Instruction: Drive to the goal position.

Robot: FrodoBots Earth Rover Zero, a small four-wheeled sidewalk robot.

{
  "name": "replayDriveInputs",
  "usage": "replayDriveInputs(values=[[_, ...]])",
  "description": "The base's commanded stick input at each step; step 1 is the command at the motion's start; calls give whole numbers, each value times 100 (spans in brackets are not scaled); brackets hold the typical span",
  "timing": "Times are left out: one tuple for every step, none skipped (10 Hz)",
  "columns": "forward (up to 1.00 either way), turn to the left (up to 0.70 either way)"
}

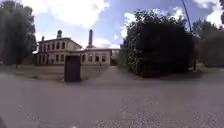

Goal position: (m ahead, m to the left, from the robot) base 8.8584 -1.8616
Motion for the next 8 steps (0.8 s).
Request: replayDriveInputs(values=[[85,1],[85,1],[85,1],[85,1],[85,1],[85,1],[85,1],[85,1]])
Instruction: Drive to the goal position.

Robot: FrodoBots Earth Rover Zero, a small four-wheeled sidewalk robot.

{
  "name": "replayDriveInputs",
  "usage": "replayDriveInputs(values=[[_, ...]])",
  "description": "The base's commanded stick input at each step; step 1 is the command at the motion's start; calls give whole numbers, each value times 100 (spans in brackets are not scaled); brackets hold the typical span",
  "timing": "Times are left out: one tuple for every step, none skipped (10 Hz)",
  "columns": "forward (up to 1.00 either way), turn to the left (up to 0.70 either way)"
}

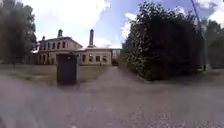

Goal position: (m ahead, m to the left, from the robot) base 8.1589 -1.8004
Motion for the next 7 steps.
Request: replayDriveInputs(values=[[85,1],[85,1],[85,1],[85,1],[85,1],[85,1],[85,1]])
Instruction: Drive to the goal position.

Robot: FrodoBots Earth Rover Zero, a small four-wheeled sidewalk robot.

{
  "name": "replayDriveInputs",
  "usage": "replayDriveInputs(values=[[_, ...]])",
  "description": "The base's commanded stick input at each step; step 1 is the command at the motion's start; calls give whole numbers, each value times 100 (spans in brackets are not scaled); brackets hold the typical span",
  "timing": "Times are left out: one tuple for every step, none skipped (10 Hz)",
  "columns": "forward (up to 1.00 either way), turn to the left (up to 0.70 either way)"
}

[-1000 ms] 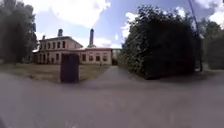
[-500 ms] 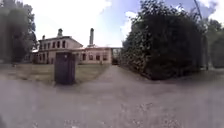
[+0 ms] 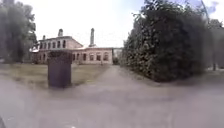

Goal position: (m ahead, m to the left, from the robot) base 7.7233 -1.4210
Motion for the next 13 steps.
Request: replayDriveInputs(values=[[85,1],[85,1],[85,1],[85,1],[85,1],[85,1],[85,1],[85,1],[85,1],[85,1],[85,1],[85,1],[85,1]])
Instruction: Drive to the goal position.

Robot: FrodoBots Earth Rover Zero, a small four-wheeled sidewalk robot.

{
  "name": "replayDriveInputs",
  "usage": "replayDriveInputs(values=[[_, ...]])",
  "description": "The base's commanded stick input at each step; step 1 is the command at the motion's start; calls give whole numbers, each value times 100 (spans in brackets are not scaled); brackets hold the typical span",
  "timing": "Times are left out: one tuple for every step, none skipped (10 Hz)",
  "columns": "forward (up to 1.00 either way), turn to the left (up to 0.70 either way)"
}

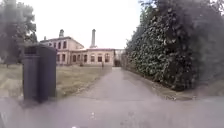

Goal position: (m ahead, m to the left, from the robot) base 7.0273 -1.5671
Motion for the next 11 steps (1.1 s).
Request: replayDriveInputs(values=[[85,1],[85,1],[85,1],[85,1],[85,-6],[85,-15],[85,1],[85,1],[85,1],[85,1],[85,1]])
